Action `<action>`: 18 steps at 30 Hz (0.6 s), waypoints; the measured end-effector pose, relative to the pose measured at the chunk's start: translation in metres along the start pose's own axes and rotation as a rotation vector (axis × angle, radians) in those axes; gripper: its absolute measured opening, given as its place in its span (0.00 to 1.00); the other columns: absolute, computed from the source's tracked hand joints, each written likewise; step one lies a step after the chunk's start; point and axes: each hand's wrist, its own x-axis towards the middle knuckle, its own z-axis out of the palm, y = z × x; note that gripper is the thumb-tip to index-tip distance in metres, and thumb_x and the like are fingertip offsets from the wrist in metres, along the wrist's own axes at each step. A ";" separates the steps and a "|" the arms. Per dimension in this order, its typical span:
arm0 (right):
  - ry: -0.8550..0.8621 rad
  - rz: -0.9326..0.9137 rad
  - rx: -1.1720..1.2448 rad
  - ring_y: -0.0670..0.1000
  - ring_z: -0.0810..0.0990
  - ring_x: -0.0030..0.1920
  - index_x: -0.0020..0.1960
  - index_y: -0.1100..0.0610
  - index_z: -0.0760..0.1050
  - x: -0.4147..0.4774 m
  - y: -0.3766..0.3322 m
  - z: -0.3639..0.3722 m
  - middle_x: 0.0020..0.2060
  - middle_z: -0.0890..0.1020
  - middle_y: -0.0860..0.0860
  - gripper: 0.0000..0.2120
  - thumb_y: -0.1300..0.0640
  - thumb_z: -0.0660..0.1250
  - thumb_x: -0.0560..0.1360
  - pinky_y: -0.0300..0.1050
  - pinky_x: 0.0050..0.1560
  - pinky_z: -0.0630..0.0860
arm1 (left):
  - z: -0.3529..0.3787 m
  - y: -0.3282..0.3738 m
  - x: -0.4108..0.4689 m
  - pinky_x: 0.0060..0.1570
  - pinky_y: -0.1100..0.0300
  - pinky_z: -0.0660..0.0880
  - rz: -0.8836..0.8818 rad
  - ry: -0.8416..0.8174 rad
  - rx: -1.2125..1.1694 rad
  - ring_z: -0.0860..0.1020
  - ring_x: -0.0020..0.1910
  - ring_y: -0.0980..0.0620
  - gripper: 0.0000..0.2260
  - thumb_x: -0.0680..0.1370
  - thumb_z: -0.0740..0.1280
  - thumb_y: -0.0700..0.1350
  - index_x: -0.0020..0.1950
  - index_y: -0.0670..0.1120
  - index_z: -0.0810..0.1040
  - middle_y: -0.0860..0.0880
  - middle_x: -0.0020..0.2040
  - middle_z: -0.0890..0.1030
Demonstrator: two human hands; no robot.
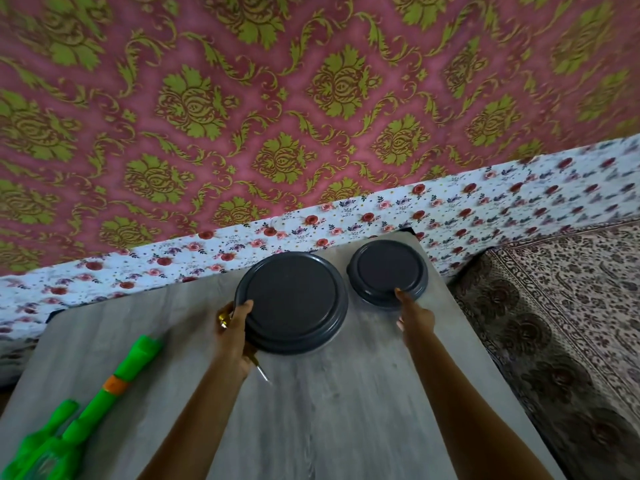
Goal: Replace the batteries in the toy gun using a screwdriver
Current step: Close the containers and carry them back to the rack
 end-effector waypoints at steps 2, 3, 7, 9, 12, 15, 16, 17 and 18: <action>-0.005 -0.030 0.046 0.54 0.75 0.39 0.44 0.62 0.71 -0.001 0.000 0.003 0.41 0.76 0.58 0.21 0.49 0.76 0.64 0.51 0.47 0.73 | -0.003 -0.001 0.003 0.43 0.52 0.79 -0.010 0.013 -0.011 0.78 0.56 0.41 0.18 0.74 0.70 0.45 0.63 0.45 0.75 0.43 0.57 0.80; 0.003 -0.046 0.075 0.55 0.76 0.41 0.44 0.60 0.70 -0.004 0.000 0.003 0.43 0.76 0.59 0.19 0.51 0.75 0.65 0.52 0.49 0.75 | -0.004 -0.001 0.003 0.42 0.52 0.79 -0.012 0.006 -0.019 0.78 0.56 0.41 0.18 0.74 0.70 0.45 0.63 0.45 0.75 0.43 0.58 0.80; 0.007 -0.083 0.077 0.54 0.74 0.37 0.45 0.59 0.67 -0.012 0.002 -0.002 0.42 0.74 0.58 0.23 0.51 0.77 0.60 0.50 0.47 0.76 | -0.017 0.000 -0.001 0.44 0.51 0.79 -0.010 0.000 -0.049 0.78 0.55 0.41 0.18 0.75 0.69 0.44 0.64 0.44 0.74 0.43 0.58 0.79; -0.009 -0.109 0.056 0.53 0.73 0.37 0.45 0.56 0.66 -0.018 0.005 -0.004 0.41 0.74 0.57 0.27 0.49 0.78 0.56 0.51 0.46 0.77 | -0.028 0.002 -0.007 0.43 0.51 0.78 -0.001 0.010 -0.059 0.78 0.54 0.41 0.18 0.75 0.69 0.44 0.64 0.43 0.74 0.43 0.58 0.79; -0.034 -0.114 0.038 0.55 0.76 0.43 0.39 0.54 0.68 -0.050 0.006 0.000 0.41 0.76 0.55 0.22 0.47 0.77 0.56 0.51 0.48 0.77 | -0.050 0.008 -0.015 0.45 0.50 0.78 0.013 0.049 -0.080 0.78 0.53 0.42 0.18 0.75 0.69 0.44 0.63 0.42 0.74 0.42 0.57 0.79; -0.086 -0.124 0.075 0.55 0.79 0.45 0.39 0.58 0.75 -0.089 0.011 0.010 0.42 0.80 0.56 0.12 0.54 0.76 0.65 0.49 0.47 0.79 | -0.083 0.017 -0.024 0.52 0.47 0.77 0.000 0.100 -0.141 0.78 0.54 0.42 0.18 0.74 0.70 0.45 0.63 0.45 0.74 0.44 0.57 0.79; -0.111 -0.108 0.087 0.55 0.79 0.45 0.41 0.60 0.76 -0.103 0.015 0.018 0.43 0.80 0.57 0.12 0.55 0.75 0.66 0.49 0.46 0.80 | -0.100 0.021 -0.028 0.53 0.47 0.77 0.009 0.116 -0.164 0.78 0.54 0.43 0.18 0.74 0.70 0.45 0.62 0.45 0.75 0.44 0.57 0.80; -0.117 -0.090 0.102 0.55 0.79 0.44 0.42 0.62 0.76 -0.112 0.016 0.020 0.43 0.80 0.57 0.12 0.56 0.75 0.66 0.48 0.44 0.80 | -0.107 0.024 -0.032 0.52 0.47 0.77 0.016 0.116 -0.174 0.78 0.54 0.43 0.15 0.74 0.70 0.45 0.60 0.45 0.76 0.44 0.57 0.80; -0.140 -0.092 0.097 0.54 0.79 0.43 0.42 0.63 0.76 -0.128 0.020 0.029 0.43 0.80 0.58 0.12 0.56 0.75 0.67 0.48 0.43 0.80 | -0.127 0.028 -0.036 0.51 0.48 0.77 0.032 0.126 -0.204 0.78 0.54 0.43 0.11 0.74 0.70 0.44 0.56 0.45 0.77 0.44 0.56 0.80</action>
